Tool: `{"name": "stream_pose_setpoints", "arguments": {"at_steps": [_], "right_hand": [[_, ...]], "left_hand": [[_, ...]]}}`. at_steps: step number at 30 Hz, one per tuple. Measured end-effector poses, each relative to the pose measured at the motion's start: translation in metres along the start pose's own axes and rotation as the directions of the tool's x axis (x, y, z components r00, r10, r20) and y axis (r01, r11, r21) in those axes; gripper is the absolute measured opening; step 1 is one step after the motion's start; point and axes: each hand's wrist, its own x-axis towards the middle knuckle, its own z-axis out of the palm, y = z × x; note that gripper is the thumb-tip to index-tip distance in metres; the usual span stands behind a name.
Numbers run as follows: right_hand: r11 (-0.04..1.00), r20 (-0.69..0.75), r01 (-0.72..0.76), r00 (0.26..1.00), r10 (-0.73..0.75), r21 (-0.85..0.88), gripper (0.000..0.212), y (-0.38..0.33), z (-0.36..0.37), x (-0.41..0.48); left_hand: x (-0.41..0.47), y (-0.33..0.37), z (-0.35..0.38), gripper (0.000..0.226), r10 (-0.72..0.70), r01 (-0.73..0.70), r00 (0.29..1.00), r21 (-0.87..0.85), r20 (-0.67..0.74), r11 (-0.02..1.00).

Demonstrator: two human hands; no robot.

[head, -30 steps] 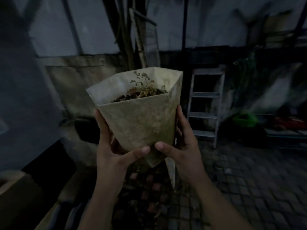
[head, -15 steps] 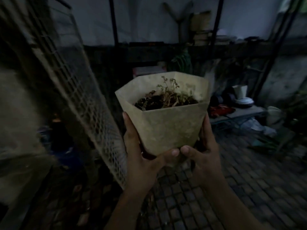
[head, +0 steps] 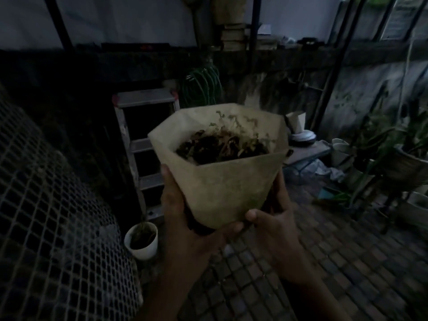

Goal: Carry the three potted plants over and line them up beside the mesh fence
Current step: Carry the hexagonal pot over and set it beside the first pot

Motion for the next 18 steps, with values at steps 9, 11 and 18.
{"name": "stream_pose_setpoints", "arguments": {"at_steps": [9, 11, 18], "right_hand": [[0.979, 0.139, -0.176, 0.972, 0.19, -0.105, 0.089, 0.079, -0.045, 0.165], [0.966, 0.161, -0.227, 0.956, 0.246, -0.125, 0.086, 0.107, -0.046, 0.195], [0.943, 0.311, -0.313, 0.891, 0.332, -0.111, 0.08, 0.212, -0.036, 0.29]], "left_hand": [[0.135, -0.063, 0.04, 0.147, -0.054, -0.021, 0.957, -0.253, -0.284, 0.967], [0.155, -0.086, 0.033, 0.153, -0.135, 0.045, 0.939, -0.274, -0.317, 0.961], [0.232, -0.162, 0.017, 0.148, -0.22, 0.052, 0.823, -0.316, -0.524, 0.947]]}}
